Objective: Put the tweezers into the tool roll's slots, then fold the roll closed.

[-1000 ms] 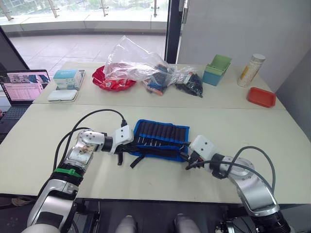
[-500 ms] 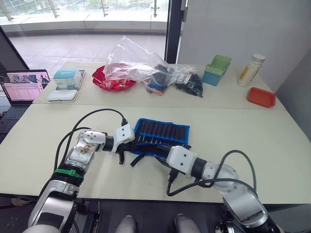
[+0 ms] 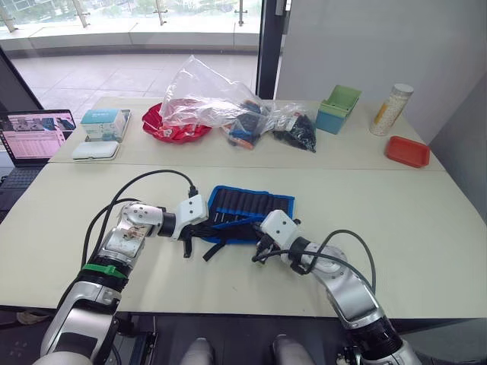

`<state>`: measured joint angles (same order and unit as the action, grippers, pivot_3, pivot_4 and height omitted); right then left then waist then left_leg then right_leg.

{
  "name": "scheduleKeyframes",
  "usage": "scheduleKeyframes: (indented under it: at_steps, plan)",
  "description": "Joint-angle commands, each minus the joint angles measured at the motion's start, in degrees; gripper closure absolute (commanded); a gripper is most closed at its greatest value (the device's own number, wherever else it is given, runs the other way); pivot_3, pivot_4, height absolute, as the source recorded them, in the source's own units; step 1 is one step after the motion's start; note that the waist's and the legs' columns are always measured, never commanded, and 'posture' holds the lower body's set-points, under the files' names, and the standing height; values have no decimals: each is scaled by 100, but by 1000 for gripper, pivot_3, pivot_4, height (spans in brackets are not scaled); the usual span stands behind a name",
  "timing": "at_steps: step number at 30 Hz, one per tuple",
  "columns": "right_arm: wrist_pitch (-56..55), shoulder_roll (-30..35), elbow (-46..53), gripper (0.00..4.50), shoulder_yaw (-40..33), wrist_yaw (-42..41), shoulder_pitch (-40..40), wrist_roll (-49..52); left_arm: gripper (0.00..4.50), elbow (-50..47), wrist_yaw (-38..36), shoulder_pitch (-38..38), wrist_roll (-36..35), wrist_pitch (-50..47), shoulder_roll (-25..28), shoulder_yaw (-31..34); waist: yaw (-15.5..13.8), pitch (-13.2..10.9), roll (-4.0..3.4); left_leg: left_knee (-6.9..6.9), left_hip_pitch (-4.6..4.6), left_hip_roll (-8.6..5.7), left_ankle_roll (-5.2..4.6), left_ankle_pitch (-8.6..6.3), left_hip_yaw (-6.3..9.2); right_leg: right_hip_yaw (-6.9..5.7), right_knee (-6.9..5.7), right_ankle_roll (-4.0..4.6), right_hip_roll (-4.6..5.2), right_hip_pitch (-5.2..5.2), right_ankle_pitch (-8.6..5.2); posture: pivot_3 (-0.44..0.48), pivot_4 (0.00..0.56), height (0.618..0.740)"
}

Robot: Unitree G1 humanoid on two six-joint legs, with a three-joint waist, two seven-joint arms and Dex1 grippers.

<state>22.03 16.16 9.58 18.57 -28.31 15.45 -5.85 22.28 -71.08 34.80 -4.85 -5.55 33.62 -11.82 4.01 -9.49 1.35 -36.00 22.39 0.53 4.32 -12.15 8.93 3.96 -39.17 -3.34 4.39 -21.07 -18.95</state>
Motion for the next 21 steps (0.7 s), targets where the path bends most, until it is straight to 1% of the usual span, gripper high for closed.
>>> scheduleKeyframes:
  at_steps: [1,4,5,8,9,11,14,16,18,21]
  plan:
    - [127,-108,-186,4500,-97,154,31,1,2959,-38,-53,-57,-244,43,81,272,6,0,-1,1,-1,0,0,0,-1,1,0,0,0,-1,0,0,150,740]
    - [150,-118,-193,4500,-124,152,-24,38,1998,-404,-58,-139,-759,-406,118,684,6,0,-1,3,-5,2,0,0,0,1,-1,0,-1,1,0,0,150,740]
    - [176,-120,-180,4500,-135,146,-45,56,1663,-634,-66,-180,-1033,-648,132,870,3,0,-2,2,-4,2,0,0,0,0,-1,0,-1,1,0,0,150,740]
    - [196,-133,-183,4500,-154,128,-69,96,1663,-1294,7,-337,-1687,-1355,131,1272,2,0,-2,1,-3,2,0,0,1,1,-1,0,0,1,0,0,150,740]
    - [199,-132,-206,4500,-140,134,-57,74,2123,-1556,63,-463,-1891,-1612,121,1372,1,0,-2,1,-3,2,0,0,1,0,-1,0,0,2,0,0,150,740]
    - [209,-136,-236,4500,-129,142,-30,52,2731,-1912,185,-659,-2110,-1927,91,1466,1,1,-3,1,-6,2,0,0,0,1,-1,0,1,5,0,0,150,740]
    - [250,-184,-232,4500,-140,171,45,57,3735,-2229,745,-1073,-1971,-1973,-302,1234,-6,2,-5,3,-11,2,0,0,-1,3,-1,0,1,8,0,0,150,740]
    - [279,-207,-200,4500,-154,189,70,64,4404,-2132,1206,-1239,-1709,-1828,-624,1065,-18,2,-5,1,-14,2,1,0,-1,3,0,0,1,13,0,0,150,740]
    - [315,-221,-145,4500,-153,193,88,66,4483,-1924,1516,-1351,-1460,-1600,-872,929,-21,2,-4,1,-12,1,1,0,0,2,2,1,1,12,0,0,150,740]
    - [314,-226,-134,4500,-152,189,107,65,4483,-1726,1690,-1381,-1296,-1356,-1027,848,-17,2,-4,2,-12,2,0,0,0,2,1,1,0,10,1,0,150,740]
